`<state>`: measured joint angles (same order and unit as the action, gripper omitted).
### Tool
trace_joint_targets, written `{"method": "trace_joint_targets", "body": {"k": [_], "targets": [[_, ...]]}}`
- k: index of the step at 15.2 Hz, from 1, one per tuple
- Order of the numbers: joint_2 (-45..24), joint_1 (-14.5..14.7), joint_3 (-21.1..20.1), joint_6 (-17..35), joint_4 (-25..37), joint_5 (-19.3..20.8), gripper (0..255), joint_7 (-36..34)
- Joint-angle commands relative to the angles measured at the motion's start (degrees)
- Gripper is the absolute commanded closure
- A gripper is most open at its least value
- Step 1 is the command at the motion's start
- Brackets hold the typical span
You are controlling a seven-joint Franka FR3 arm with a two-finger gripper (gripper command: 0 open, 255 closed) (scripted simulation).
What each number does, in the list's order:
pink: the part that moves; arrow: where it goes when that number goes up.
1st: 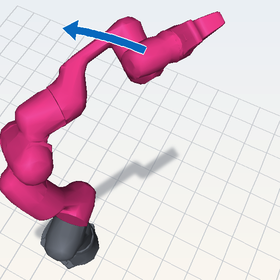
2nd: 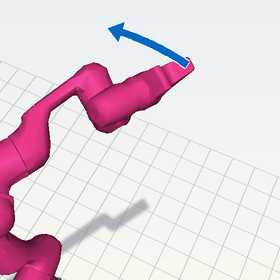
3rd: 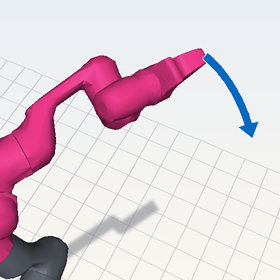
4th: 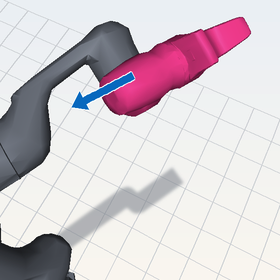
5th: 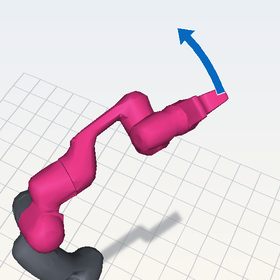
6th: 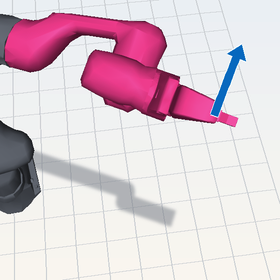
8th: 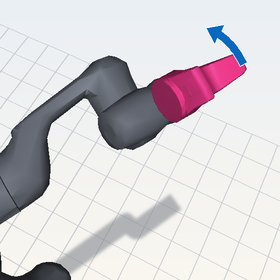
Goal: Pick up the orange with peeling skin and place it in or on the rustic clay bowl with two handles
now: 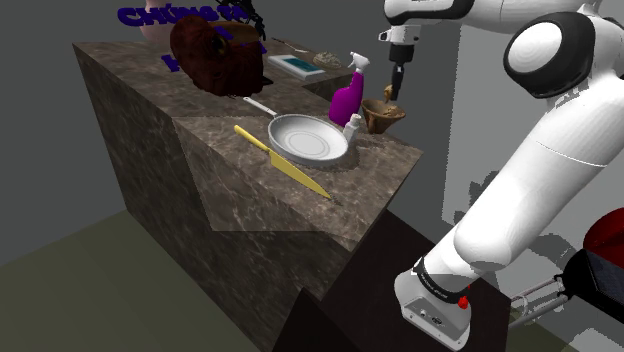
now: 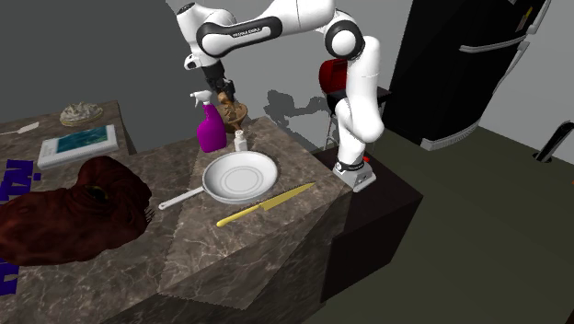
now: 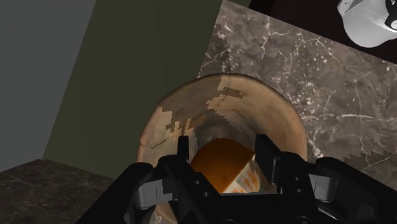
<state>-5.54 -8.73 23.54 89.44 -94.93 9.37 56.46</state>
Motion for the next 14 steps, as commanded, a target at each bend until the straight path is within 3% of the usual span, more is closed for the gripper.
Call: {"method": "trace_joint_targets", "body": {"k": [1,10,11,14], "targets": [[0.06,0.02,-0.02,1.5,-1.55,0.01,255,-0.28],[0.04,0.01,-0.02,3.16,-3.22,0.02,255,-0.56],[0.04,0.01,-0.02,3.16,-3.23,0.02,0,-0.56],[0.05,0.01,-0.02,3.16,-3.23,0.02,0,-0.56]]}}
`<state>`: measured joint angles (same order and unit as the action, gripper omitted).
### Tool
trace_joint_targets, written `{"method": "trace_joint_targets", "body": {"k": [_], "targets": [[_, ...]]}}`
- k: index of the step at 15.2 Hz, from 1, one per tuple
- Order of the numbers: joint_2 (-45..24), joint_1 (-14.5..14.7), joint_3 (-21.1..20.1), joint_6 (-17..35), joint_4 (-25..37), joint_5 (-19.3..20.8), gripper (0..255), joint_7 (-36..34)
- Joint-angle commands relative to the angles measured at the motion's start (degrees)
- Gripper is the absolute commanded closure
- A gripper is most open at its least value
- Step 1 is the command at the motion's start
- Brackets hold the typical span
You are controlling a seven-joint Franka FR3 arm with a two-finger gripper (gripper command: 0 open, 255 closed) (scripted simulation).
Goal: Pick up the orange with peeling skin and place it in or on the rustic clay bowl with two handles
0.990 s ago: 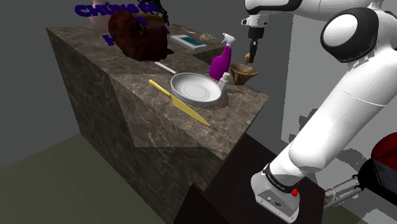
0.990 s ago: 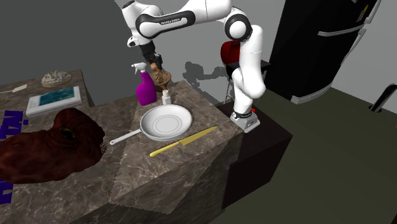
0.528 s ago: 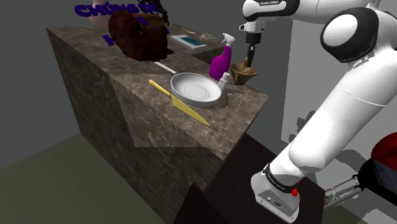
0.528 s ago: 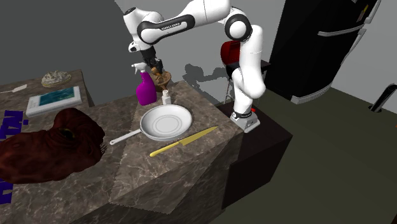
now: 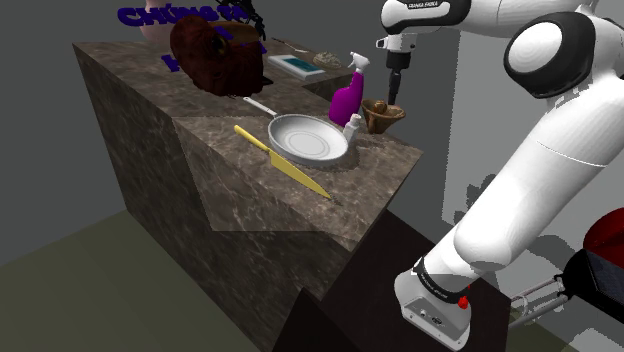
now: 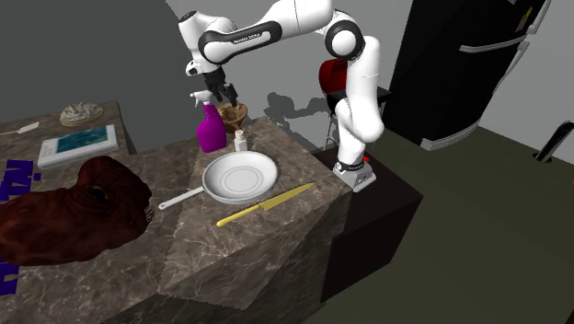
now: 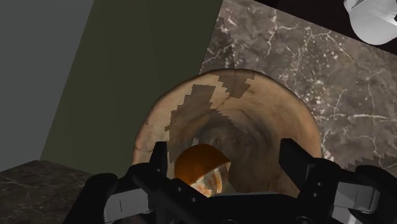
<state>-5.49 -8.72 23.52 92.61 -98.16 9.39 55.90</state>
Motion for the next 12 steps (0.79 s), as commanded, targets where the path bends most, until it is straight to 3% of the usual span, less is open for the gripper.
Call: {"method": "trace_joint_targets", "body": {"k": [1,2,6,12], "targets": [[0.0,0.0,0.0,0.0,0.0,0.0,0,0.0],[0.0,0.0,0.0,0.0,0.0,0.0,0,0.0],[-2.38,0.11,-0.23,-7.66,9.89,-0.96,0,0.91],[-2.38,0.11,-0.23,-7.66,9.89,-0.96,0,0.91]]}}
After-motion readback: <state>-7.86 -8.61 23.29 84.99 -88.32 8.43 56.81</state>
